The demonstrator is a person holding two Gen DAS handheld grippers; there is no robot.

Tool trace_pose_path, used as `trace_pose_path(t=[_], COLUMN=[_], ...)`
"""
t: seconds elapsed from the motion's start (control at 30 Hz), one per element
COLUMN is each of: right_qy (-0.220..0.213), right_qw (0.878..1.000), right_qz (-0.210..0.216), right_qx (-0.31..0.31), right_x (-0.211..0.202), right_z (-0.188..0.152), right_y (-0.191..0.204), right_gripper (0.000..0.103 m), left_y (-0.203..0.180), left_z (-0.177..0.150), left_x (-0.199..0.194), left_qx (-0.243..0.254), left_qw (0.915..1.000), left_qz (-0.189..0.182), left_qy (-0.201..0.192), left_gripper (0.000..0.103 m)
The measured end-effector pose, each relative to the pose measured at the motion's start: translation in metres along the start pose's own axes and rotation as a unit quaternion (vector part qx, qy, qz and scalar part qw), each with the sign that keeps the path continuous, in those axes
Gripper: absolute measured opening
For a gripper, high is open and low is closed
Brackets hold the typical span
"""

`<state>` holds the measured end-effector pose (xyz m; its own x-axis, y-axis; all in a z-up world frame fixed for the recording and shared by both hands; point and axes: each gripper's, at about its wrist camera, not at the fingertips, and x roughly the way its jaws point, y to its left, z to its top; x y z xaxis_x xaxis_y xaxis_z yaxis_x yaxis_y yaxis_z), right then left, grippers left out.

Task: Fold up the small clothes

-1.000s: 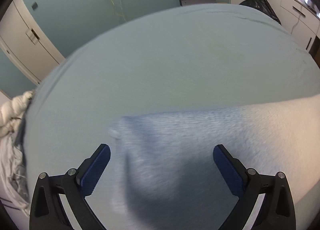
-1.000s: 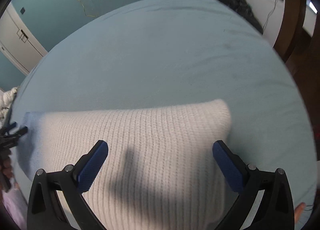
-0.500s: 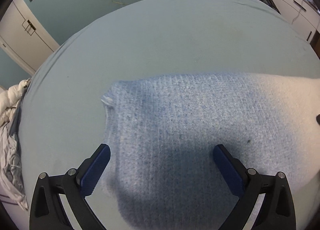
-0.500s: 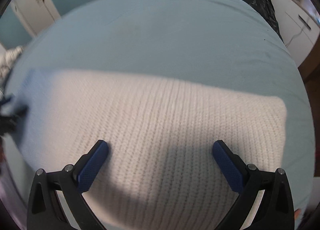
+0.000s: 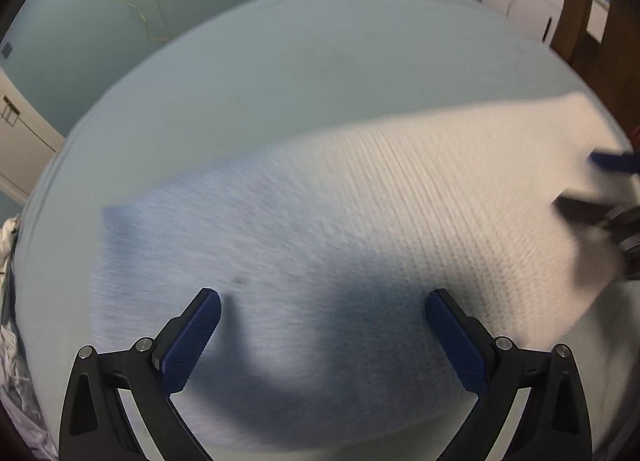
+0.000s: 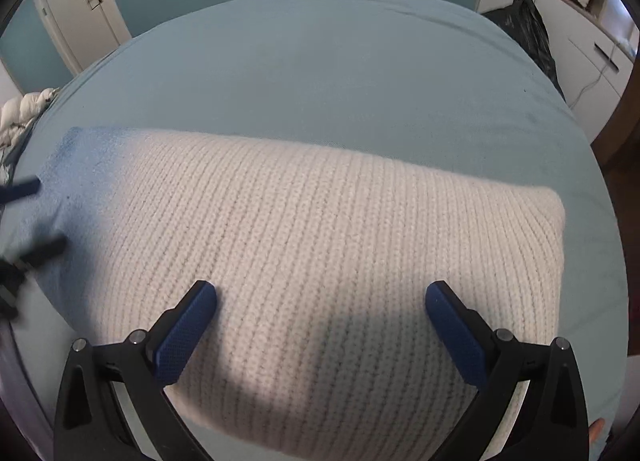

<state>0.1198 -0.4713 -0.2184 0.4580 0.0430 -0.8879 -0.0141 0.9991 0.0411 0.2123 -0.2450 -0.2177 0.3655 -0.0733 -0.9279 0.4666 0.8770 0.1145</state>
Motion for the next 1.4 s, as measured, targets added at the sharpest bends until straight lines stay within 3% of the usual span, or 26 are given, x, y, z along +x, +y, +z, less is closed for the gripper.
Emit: trace_pose_path(t=[0.1, 0.33, 0.63, 0.67, 0.73, 0.8, 0.9, 0.97, 1.07, 1.17, 1.23, 1.3, 1.37, 1.4], right_qy=[-0.007, 0.012, 0.059, 0.068, 0.088, 0.120, 0.142, 0.144, 0.125, 0.113, 0.102, 0.111, 0.122, 0.122], right_qw=[1.000, 0.996, 0.979, 0.973, 0.956, 0.929, 0.902, 0.890, 0.855, 0.835, 0.826, 0.822, 0.828, 0.839], right_qz=[0.019, 0.068, 0.102, 0.115, 0.146, 0.181, 0.216, 0.235, 0.302, 0.335, 0.349, 0.359, 0.355, 0.344], right_qx=[0.019, 0.059, 0.164, 0.188, 0.237, 0.299, 0.347, 0.364, 0.403, 0.422, 0.431, 0.427, 0.416, 0.404], right_x=[-0.015, -0.045, -0.053, -0.052, -0.047, -0.036, -0.020, -0.013, -0.003, 0.008, 0.014, 0.023, 0.028, 0.030], right_z=[0.000, -0.038, -0.068, -0.073, -0.085, -0.102, -0.114, -0.118, -0.117, -0.114, -0.109, -0.103, -0.104, -0.102], right_y=[-0.001, -0.011, -0.081, -0.089, -0.104, -0.113, -0.117, -0.116, -0.113, -0.107, -0.097, -0.083, -0.075, -0.073], right_gripper=[0.102, 0.102, 0.102, 0.102, 0.102, 0.102, 0.102, 0.102, 0.102, 0.102, 0.101, 0.087, 0.076, 0.076], left_y=[0.003, 0.017, 0.063, 0.089, 0.103, 0.116, 0.133, 0.146, 0.155, 0.154, 0.150, 0.154, 0.150, 0.149], left_z=[-0.008, -0.010, -0.006, -0.005, -0.004, -0.001, -0.003, -0.005, -0.012, -0.016, -0.014, -0.014, -0.016, -0.020], left_x=[0.000, -0.038, -0.058, -0.049, -0.049, -0.050, -0.036, -0.034, -0.027, -0.020, -0.017, -0.019, -0.028, -0.028], left_qx=[-0.018, 0.000, -0.058, -0.067, -0.088, -0.106, -0.132, -0.153, -0.165, -0.155, -0.150, -0.146, -0.143, -0.143], left_qw=[0.9995, 0.9999, 0.9983, 0.9977, 0.9960, 0.9942, 0.9910, 0.9877, 0.9857, 0.9873, 0.9880, 0.9887, 0.9891, 0.9892], left_qz=[-0.008, 0.003, -0.008, -0.010, -0.014, -0.016, -0.021, -0.034, -0.031, -0.029, -0.029, -0.027, -0.029, -0.029], left_qy=[-0.023, -0.016, -0.003, -0.003, -0.004, -0.005, 0.000, 0.004, 0.007, 0.023, 0.025, 0.023, 0.020, 0.018], left_gripper=[0.103, 0.103, 0.103, 0.103, 0.103, 0.103, 0.103, 0.103, 0.103, 0.103, 0.103, 0.103, 0.103, 0.103])
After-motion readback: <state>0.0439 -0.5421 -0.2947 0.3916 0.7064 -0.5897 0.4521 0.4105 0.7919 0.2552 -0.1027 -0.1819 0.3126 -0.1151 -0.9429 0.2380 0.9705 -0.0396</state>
